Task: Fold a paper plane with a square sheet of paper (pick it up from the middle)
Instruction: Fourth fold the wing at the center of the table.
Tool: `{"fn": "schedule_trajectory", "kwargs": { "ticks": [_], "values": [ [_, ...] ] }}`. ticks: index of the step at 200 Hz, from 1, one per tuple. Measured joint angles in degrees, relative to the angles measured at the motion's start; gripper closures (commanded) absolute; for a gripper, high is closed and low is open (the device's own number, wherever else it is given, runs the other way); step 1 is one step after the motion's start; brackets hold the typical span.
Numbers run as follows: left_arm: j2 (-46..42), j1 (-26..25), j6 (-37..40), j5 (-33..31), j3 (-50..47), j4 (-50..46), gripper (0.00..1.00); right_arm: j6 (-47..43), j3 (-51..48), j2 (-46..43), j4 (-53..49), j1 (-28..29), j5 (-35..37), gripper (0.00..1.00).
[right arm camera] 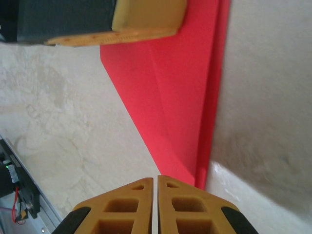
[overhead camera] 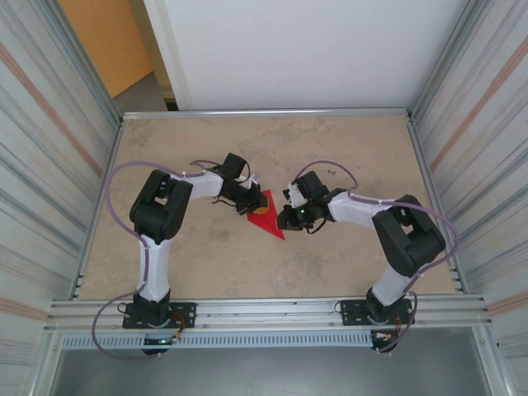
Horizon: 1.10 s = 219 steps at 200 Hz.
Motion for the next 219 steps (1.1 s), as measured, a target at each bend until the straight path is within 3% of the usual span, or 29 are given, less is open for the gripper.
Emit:
{"fn": "schedule_trajectory", "kwargs": {
  "ticks": [96,154,219],
  "values": [
    [-0.83,-0.44,0.02,-1.09,0.00,0.04,0.90,-0.02,1.29,5.88,-0.50,0.28,0.87,0.92],
    [-10.69,-1.84,0.68,-2.34,-9.05,11.37,0.89,-0.02,3.41,6.75,-3.80,0.55,1.79,0.92],
    [-9.79,-4.11,4.81,-2.60,-11.67,15.08,0.89,0.00,3.98,7.13,-4.76,0.55,1.75,0.92]
  ]
}}
